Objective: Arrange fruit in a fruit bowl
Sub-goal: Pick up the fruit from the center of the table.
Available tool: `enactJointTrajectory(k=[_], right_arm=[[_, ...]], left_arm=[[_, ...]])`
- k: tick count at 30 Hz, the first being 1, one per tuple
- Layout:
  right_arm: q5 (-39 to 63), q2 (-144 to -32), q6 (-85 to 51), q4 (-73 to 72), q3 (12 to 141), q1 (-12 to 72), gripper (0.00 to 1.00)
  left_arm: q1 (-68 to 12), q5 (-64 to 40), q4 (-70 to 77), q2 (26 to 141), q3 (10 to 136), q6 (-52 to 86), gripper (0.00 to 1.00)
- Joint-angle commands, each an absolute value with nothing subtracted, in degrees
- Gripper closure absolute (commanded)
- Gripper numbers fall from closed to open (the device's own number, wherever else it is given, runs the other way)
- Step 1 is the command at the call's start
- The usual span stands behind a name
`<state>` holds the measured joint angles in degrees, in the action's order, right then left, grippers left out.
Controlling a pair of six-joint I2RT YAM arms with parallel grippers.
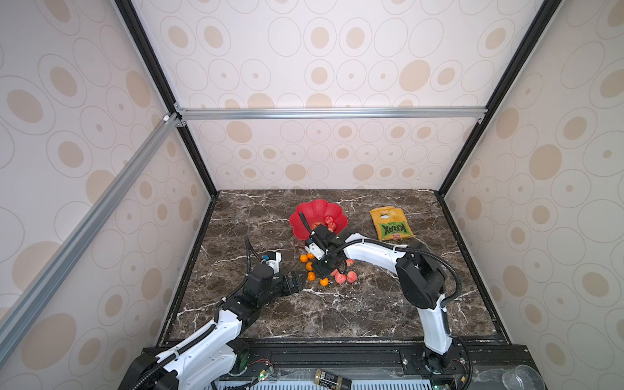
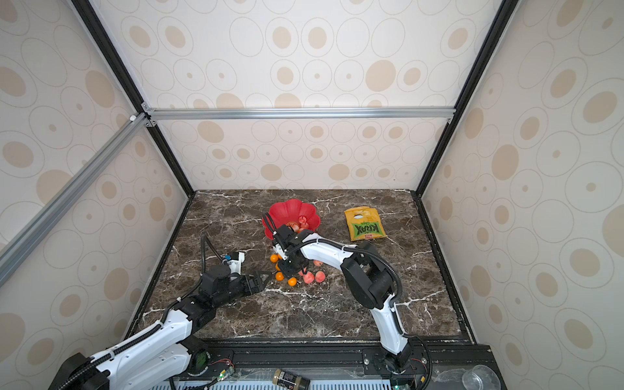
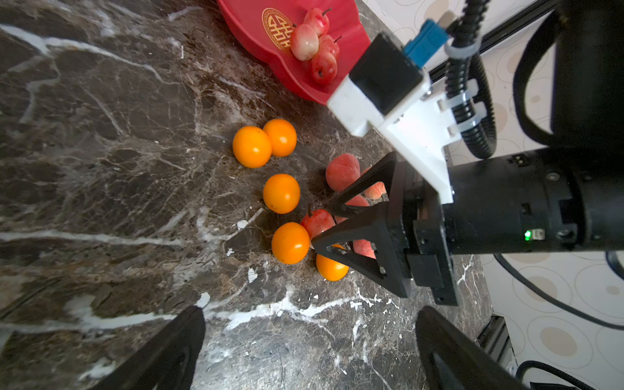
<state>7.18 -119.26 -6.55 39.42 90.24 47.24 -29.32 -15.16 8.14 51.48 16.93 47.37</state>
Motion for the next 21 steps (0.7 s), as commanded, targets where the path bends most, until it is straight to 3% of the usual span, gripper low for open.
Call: enactJointTrajectory(k=[1, 21], right_arm=[[7.5, -120.6, -6.3, 40.3, 91.7, 47.6, 0.48], [6.9, -122.3, -6.8, 40.0, 92.0, 47.6, 0.49]], left_arm=[[-29.7, -14.6, 9.1, 51.2, 17.2, 48.0, 0.02], [-29.6, -14.9, 8.9, 51.5, 18.0, 47.6, 0.02]])
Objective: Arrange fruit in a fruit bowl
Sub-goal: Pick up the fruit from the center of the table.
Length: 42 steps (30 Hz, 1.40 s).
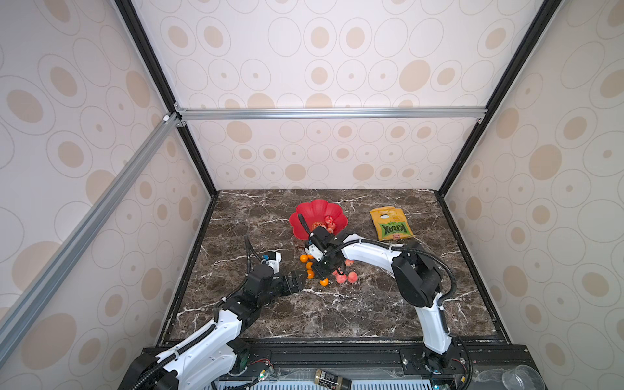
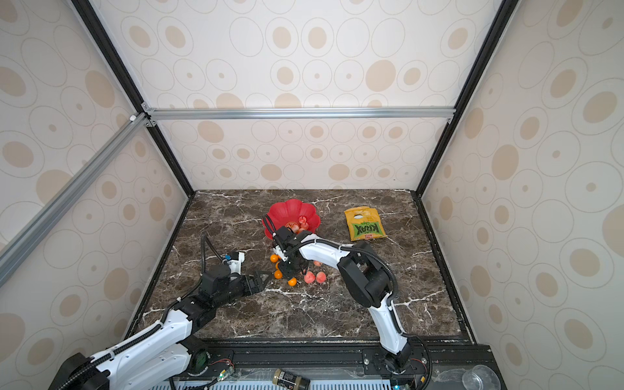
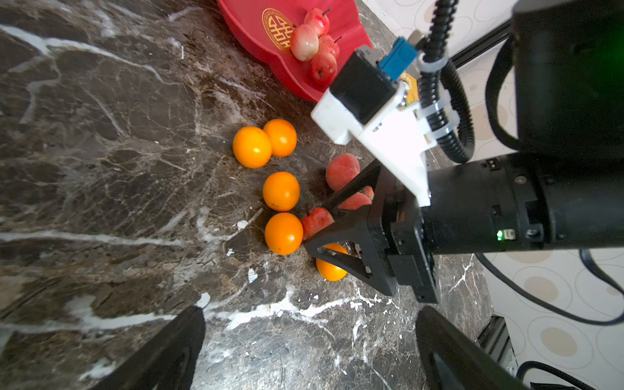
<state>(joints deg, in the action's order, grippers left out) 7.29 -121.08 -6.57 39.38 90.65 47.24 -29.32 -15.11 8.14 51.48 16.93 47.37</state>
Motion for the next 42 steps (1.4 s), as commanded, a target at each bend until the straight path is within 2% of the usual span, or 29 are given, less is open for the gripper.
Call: enactJointTrajectory(k=[1, 42], right_arm=[[6.9, -122.3, -6.9, 40.0, 92.0, 47.6, 0.49], [6.5, -121.7, -7.1, 39.4, 91.4, 47.6, 0.62]], left_arm=[[-29.7, -14.9, 8.8, 51.4, 18.1, 47.6, 0.02], [-29.7, -15.3, 8.6, 52.0, 18.5, 46.6, 0.02]])
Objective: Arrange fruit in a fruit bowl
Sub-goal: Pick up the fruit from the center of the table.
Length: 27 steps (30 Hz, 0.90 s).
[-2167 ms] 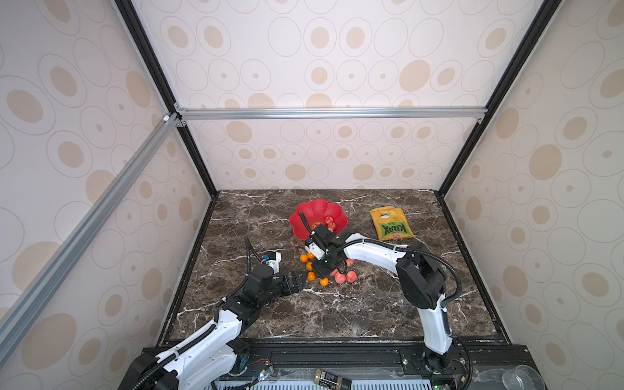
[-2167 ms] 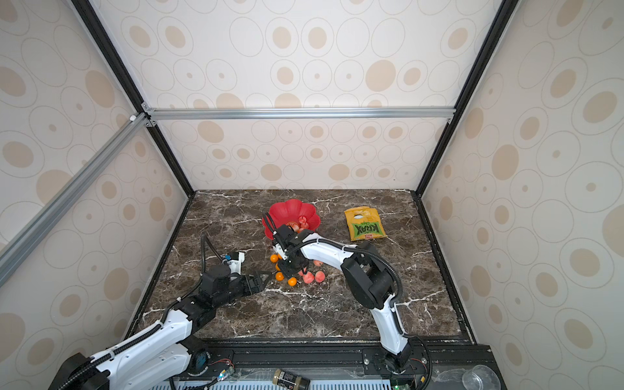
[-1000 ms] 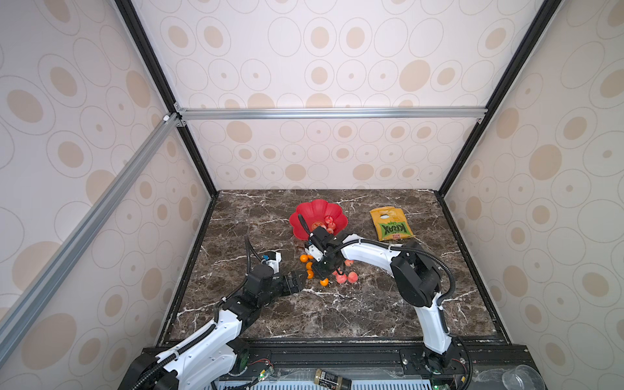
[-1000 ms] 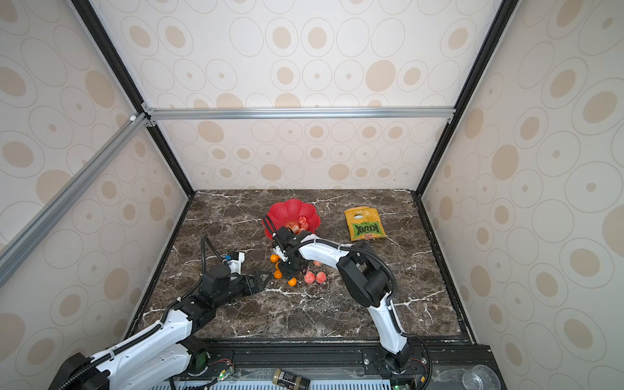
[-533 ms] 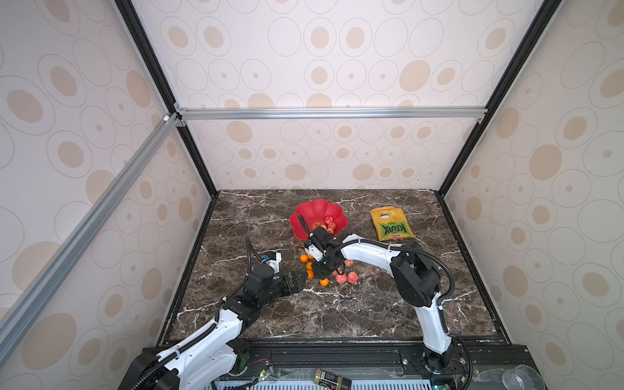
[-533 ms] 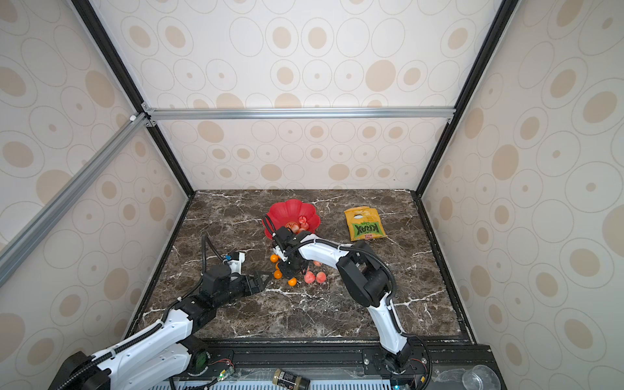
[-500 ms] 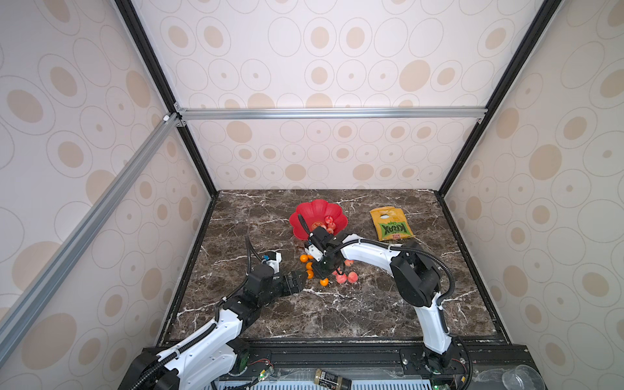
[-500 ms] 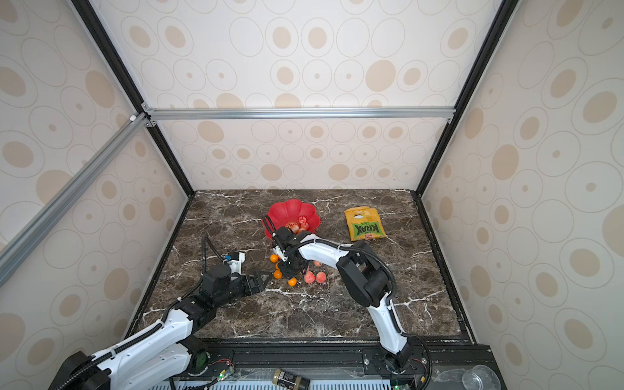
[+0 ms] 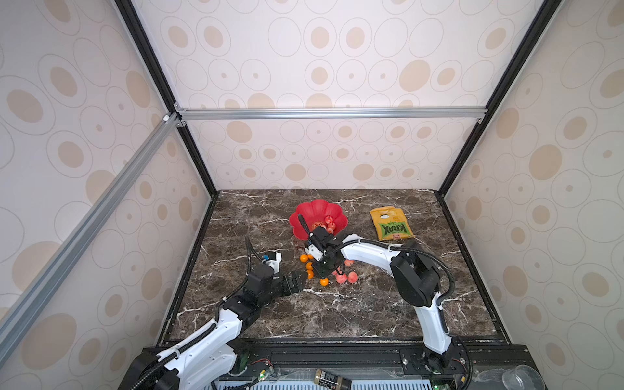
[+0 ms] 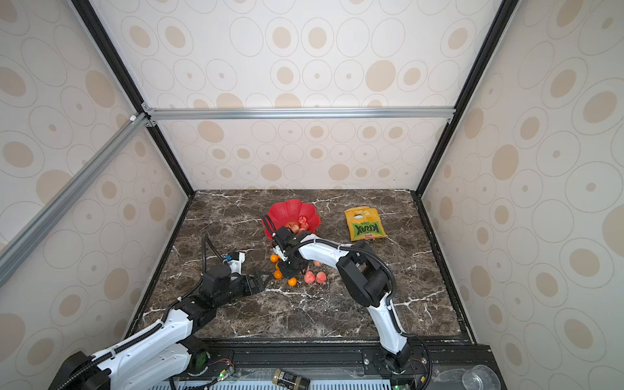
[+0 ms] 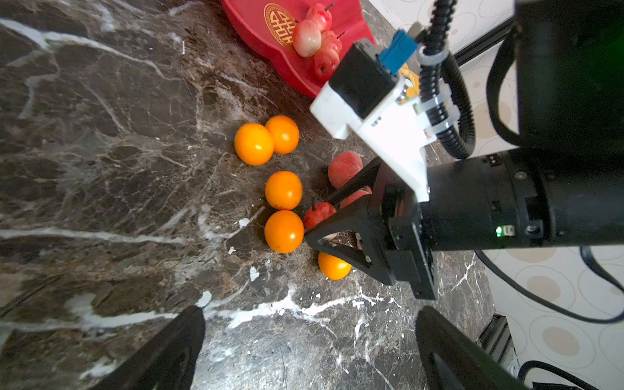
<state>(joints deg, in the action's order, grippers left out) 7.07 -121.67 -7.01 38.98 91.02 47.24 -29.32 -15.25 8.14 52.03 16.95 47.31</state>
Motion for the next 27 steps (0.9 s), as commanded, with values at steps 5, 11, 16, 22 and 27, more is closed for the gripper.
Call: enactJointTrajectory(k=[5, 11, 16, 22, 27], right_arm=[[5.9, -121.1, -7.2, 39.3, 91.2, 47.6, 0.62], [5.5, -119.1, -7.4, 39.4, 90.5, 47.6, 0.63], [5.5, -118.0, -7.8, 39.5, 90.4, 47.6, 0.65], [5.2, -117.3, -8.1, 39.6, 90.3, 47.6, 0.65], [4.7, -115.3, -8.3, 39.4, 90.3, 47.6, 0.65]], left_arm=[[-29.7, -15.3, 8.8, 51.9, 18.5, 46.7, 0.02], [-29.7, -15.2, 8.4, 51.5, 19.0, 46.0, 0.02], [-29.7, -15.5, 9.6, 51.8, 19.1, 45.9, 0.02], [-29.7, -15.7, 10.0, 52.3, 19.4, 45.7, 0.02], [-29.7, -15.7, 9.9, 52.7, 20.0, 45.3, 0.02]])
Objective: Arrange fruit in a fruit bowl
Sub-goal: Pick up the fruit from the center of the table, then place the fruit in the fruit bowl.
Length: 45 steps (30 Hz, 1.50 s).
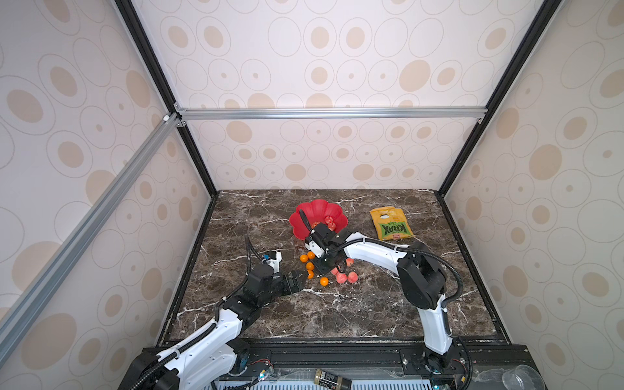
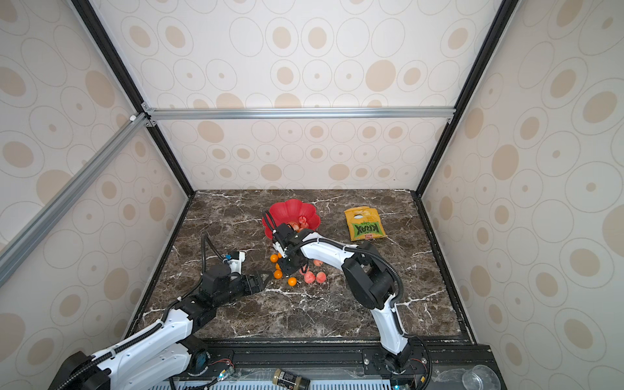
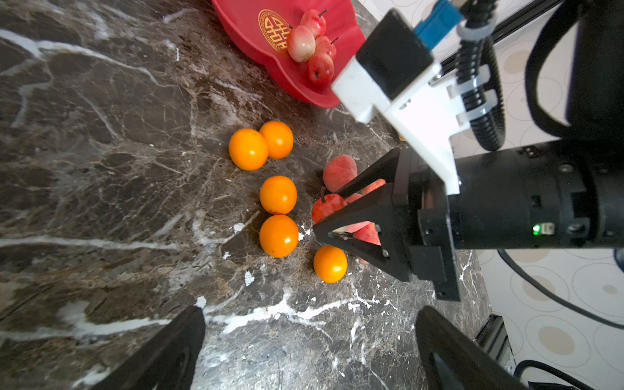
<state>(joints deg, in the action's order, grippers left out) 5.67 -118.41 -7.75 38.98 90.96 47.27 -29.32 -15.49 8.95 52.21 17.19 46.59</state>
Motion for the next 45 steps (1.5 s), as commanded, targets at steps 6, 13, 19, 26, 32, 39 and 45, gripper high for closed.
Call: enactJointTrajectory(k=[6, 13, 19, 26, 32, 39, 45], right_arm=[[2.6, -112.4, -8.5, 39.8, 91.7, 47.4, 0.66], [2.1, -111.9, -8.6, 40.1, 94.5, 45.7, 0.66], [1.9, -114.1, -8.2, 41.2, 99.5, 43.3, 0.66], [3.0, -118.0, -9.4, 41.2, 105.5, 40.4, 0.66], [0.0, -123.5, -9.2, 41.9, 112.1, 39.0, 0.67], [-3.5, -132.1, -8.1, 45.0, 123.4, 37.8, 0.67], [-4.7, -140.0, -6.8, 48.7, 135.1, 36.9, 0.67]], left_arm=[[-29.6, -15.1, 10.2, 54.5, 24.1, 43.7, 0.02], [-28.4, -15.4, 12.7, 58.8, 28.9, 42.1, 0.02], [-25.3, -17.3, 15.1, 62.7, 31.5, 40.6, 0.02], [-24.0, -14.4, 15.8, 68.1, 35.5, 38.4, 0.02], [-22.8, -15.9, 20.0, 75.2, 39.6, 37.9, 0.02], [-20.6, -16.4, 23.0, 81.3, 43.2, 37.8, 0.02], [-19.4, -16.2, 25.1, 86.0, 46.3, 37.9, 0.02]])
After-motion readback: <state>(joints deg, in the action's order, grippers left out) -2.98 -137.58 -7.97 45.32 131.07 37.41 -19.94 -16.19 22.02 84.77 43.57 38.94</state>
